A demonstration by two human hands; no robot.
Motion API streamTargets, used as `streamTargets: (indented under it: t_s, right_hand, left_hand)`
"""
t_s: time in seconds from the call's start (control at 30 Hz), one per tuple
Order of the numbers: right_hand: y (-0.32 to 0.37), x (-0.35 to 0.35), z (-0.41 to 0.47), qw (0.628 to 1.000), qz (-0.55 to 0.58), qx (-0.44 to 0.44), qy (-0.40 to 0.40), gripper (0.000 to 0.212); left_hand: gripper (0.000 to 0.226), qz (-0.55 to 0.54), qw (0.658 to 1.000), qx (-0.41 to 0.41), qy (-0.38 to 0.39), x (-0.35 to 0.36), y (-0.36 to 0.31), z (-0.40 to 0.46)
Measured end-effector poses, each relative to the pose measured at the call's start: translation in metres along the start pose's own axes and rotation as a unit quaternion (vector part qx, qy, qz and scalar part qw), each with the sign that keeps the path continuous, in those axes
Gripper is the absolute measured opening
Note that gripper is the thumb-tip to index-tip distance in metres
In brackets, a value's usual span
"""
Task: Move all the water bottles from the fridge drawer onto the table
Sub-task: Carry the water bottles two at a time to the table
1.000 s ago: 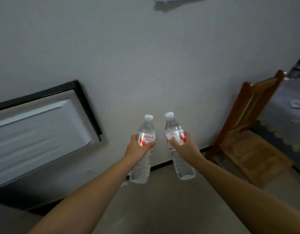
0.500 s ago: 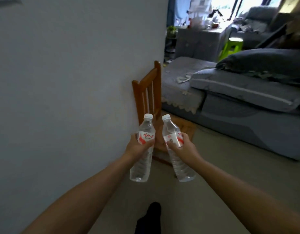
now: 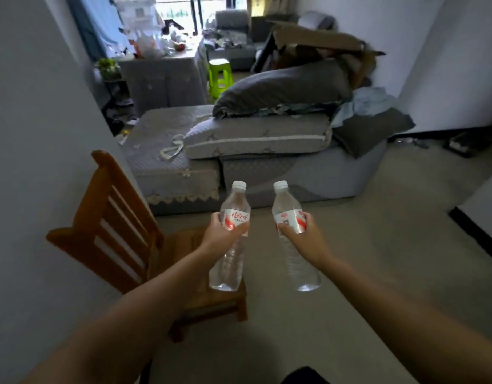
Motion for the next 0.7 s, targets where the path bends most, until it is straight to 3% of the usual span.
streamTargets:
  t_s: [0.3, 0.4, 0.47, 0.6, 0.7]
  right_hand:
    - [-0.064, -0.140, 0.049, 0.988, 0.005, 0.054, -0.145, 0.043]
    - [-0.075, -0.191, 0.076, 0.985, 0.003, 0.049, -0.163, 0.021]
    - [-0.087, -0.234, 0.099, 0.983, 0.010, 0.054, -0.176, 0.019]
    - [-0.105, -0.321, 0.126, 0.972, 0.042, 0.082, -0.218, 0.047]
    - [-0.122, -0.381, 0.130, 0.961, 0.029, 0.100, -0.256, 0.051]
  left_hand:
    - [0.056, 0.076, 0.989, -0.017, 0.125, 0.144, -0.040, 0.126]
    - [0.056, 0.107, 0.983, -0.003, 0.147, 0.193, -0.066, 0.172]
    - [0.060, 0.119, 0.980, 0.002, 0.162, 0.232, -0.088, 0.206]
    - [0.068, 0.130, 0.973, 0.018, 0.188, 0.310, -0.134, 0.259]
    - [0.072, 0.151, 0.962, 0.023, 0.229, 0.369, -0.156, 0.291]
Point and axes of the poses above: each hand's wrist, its own z-axis towards the middle knuckle, its own x-axis out of the palm, y = z × x, the point moved 9 cm from there along z, towards the middle knuckle, and after that the axes turned 9 degrees about y, right-handed, at the moved point
